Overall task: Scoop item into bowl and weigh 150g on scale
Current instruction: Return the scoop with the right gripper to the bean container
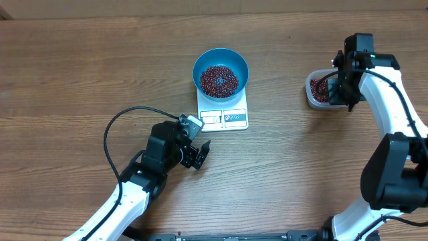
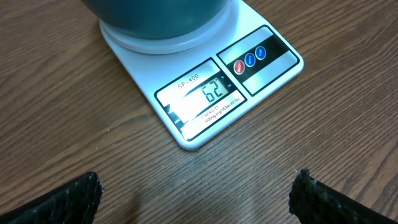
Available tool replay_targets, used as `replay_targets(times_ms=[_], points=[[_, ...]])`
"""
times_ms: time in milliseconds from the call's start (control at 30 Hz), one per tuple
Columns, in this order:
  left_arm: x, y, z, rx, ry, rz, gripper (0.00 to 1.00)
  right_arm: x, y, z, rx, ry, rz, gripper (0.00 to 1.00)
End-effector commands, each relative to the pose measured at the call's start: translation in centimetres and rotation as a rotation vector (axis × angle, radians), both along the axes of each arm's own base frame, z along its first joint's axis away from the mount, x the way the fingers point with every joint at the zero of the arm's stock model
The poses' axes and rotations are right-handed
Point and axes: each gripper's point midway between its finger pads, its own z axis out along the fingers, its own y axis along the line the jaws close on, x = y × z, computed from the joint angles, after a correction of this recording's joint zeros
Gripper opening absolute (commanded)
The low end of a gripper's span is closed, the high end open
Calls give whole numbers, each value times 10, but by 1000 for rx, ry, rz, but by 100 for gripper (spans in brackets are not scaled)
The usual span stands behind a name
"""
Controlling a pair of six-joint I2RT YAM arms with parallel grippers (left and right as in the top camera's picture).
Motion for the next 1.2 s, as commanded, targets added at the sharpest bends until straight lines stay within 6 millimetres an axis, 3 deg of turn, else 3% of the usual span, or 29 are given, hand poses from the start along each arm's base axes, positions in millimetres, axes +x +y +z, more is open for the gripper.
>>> replay_targets(times_ms=[0, 700, 900, 1167], points=[[-1, -1, -2, -9, 12, 6, 99, -4, -10, -7, -54, 23, -11, 4], [-1, -1, -2, -9, 12, 6, 100, 7, -15, -24, -74, -14, -24, 4], [-1, -1, -2, -9, 12, 6, 99, 3, 5, -44, 40, 35, 13, 4], [-1, -1, -2, -9, 12, 6, 99, 2, 45, -46, 269, 35, 103, 4]])
